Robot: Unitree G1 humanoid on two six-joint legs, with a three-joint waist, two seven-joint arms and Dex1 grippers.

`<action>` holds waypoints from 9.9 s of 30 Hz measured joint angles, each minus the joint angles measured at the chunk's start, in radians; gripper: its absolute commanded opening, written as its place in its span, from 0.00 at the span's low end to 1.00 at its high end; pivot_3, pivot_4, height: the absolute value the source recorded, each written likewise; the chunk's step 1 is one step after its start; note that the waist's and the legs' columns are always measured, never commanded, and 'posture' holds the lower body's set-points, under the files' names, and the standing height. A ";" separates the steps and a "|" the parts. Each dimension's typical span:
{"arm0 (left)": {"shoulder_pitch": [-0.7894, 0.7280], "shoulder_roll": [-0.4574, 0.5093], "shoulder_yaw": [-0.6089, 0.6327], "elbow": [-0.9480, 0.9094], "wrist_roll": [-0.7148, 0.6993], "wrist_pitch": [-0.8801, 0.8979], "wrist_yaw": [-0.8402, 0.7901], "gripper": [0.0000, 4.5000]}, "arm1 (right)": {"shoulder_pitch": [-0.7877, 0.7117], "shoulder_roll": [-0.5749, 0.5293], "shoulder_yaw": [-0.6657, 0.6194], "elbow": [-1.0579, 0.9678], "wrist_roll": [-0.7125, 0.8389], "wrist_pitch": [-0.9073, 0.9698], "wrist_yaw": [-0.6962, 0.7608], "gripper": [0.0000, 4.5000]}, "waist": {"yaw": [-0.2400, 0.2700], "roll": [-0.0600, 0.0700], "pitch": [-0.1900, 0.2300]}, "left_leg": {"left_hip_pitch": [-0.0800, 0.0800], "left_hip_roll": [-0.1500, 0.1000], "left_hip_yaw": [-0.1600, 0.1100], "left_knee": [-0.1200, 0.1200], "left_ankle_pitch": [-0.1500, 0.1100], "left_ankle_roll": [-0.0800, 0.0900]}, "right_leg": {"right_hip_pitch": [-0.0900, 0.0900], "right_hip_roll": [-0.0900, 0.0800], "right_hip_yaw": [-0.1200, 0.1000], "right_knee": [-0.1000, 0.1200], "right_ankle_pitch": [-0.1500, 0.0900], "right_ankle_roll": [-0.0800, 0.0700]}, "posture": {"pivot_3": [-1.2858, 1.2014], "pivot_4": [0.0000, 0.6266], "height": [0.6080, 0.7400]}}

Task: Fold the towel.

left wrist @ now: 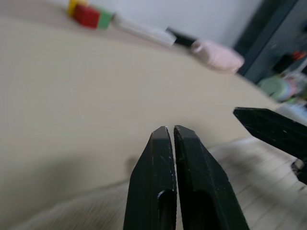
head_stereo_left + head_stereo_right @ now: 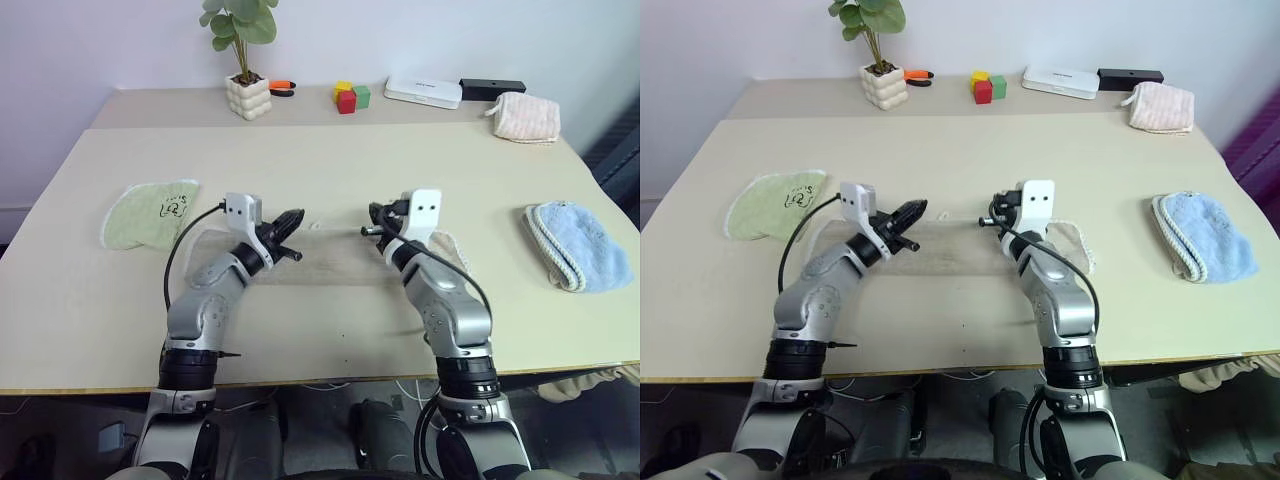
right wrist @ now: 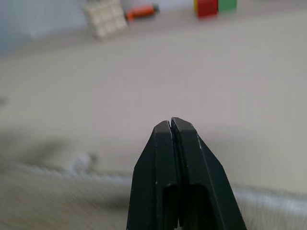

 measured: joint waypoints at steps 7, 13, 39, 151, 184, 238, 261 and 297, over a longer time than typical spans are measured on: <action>-0.001 0.053 0.021 0.078 0.054 -0.062 0.029 0.03 | 0.026 -0.066 -0.033 0.075 -0.044 -0.036 -0.011 0.00 | 0.001 0.000 0.000 | 0.000 0.000 0.000 0.000 0.000 0.000 | 0.000 0.000 0.000 0.000 0.000 0.000 | 0.52 0.24 1.00; 0.011 0.117 0.036 0.142 0.085 -0.133 0.000 0.03 | 0.077 -0.150 -0.040 0.041 -0.050 -0.044 0.023 0.00 | 0.004 0.000 0.000 | 0.000 0.000 -0.001 0.000 0.000 0.000 | 0.002 0.000 0.000 -0.001 0.000 0.000 | 0.52 0.24 1.00; 0.070 0.322 0.110 -0.057 -0.143 -0.049 -0.409 1.00 | 0.111 -0.237 -0.429 -0.199 0.392 0.253 0.086 0.99 | 0.002 0.000 0.000 | 0.000 0.000 -0.001 -0.002 0.000 0.000 | 0.002 0.000 0.000 -0.002 0.000 0.000 | 0.52 0.24 1.00; 0.048 0.596 0.142 -0.022 -0.269 0.032 -0.927 1.00 | 0.200 -0.587 0.124 -0.529 0.530 0.285 0.219 0.01 | 0.003 -0.005 -0.003 | -0.005 0.001 -0.001 -0.001 -0.001 0.002 | 0.002 0.000 -0.001 -0.013 -0.002 -0.005 | 0.52 0.24 1.00; 0.066 0.602 0.149 -0.050 -0.270 0.034 -0.915 1.00 | 0.147 -0.447 0.219 -0.426 0.230 0.259 0.378 0.99 | 0.003 -0.005 -0.003 | -0.005 0.001 -0.001 -0.001 -0.001 0.002 | 0.001 0.000 -0.001 -0.012 -0.002 -0.005 | 0.52 0.24 1.00; 0.146 0.519 0.155 -0.201 -0.262 0.010 -0.701 1.00 | 0.171 -0.127 0.239 -0.043 -0.217 -0.273 0.199 0.01 | -0.001 -0.005 -0.003 | -0.005 0.001 -0.002 -0.001 -0.001 0.002 | 0.000 -0.001 -0.002 -0.010 -0.001 -0.002 | 0.52 0.24 1.00; 0.416 0.394 0.319 -0.493 -0.678 0.508 -0.115 1.00 | 0.093 -0.470 -0.021 -0.406 0.331 0.092 0.647 0.99 | 0.001 -0.005 -0.003 | -0.003 0.001 -0.004 -0.001 -0.001 0.002 | 0.002 -0.001 -0.003 -0.009 -0.002 -0.005 | 0.52 0.24 1.00; 0.474 0.277 0.234 -0.355 -1.440 0.342 0.788 1.00 | 0.102 -0.598 -0.055 -0.432 0.353 0.142 0.677 0.99 | 0.010 -0.006 -0.003 | 0.006 -0.001 -0.004 -0.002 -0.002 0.001 | 0.015 -0.003 -0.004 -0.018 -0.002 -0.007 | 0.52 0.24 1.00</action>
